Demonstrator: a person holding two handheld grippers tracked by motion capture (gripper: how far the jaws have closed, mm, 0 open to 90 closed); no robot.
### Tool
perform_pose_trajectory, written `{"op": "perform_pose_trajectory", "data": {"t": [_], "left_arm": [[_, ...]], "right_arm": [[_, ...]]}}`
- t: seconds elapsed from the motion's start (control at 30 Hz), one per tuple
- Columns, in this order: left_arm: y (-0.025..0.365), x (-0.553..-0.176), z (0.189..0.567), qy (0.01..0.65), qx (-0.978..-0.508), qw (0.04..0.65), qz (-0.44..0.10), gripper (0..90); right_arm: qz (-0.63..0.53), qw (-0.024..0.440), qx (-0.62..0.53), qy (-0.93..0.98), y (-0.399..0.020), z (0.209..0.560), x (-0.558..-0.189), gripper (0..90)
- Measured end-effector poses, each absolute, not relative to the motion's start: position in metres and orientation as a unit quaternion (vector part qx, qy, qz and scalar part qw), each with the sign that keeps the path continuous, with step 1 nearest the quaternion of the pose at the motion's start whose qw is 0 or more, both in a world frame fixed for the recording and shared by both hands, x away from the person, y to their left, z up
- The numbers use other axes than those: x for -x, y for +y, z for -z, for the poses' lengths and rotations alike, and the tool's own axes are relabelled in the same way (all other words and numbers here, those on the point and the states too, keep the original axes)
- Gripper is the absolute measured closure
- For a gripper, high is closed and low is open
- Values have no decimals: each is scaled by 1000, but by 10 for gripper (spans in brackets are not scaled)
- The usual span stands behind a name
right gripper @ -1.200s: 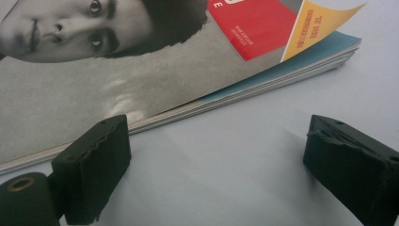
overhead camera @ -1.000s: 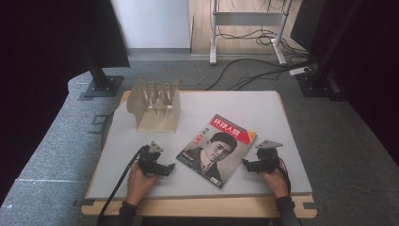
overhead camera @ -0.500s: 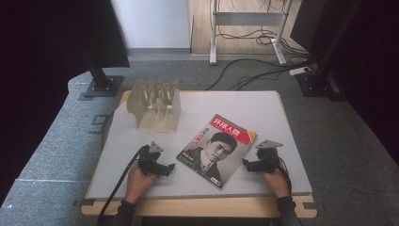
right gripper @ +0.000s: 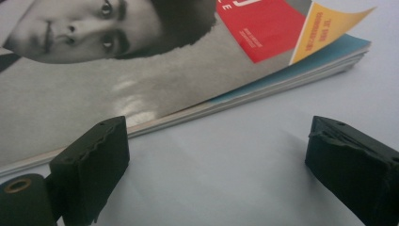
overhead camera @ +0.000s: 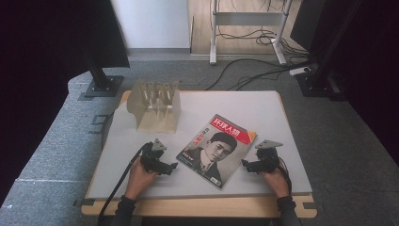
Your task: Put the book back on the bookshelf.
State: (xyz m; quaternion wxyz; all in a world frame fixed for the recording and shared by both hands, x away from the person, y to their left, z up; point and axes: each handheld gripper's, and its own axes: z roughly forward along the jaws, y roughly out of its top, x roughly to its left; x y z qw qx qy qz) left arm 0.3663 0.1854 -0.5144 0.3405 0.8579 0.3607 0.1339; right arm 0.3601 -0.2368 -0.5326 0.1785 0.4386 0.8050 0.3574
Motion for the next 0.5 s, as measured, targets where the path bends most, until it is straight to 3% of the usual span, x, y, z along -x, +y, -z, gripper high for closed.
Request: {"op": "perform_pose_trajectory", "data": {"t": [0.5], "left_arm": [[131, -403, 516, 308, -892, 321, -83, 0]], "right_arm": [[-367, 160, -423, 813, -219, 528, -362, 60]]}}
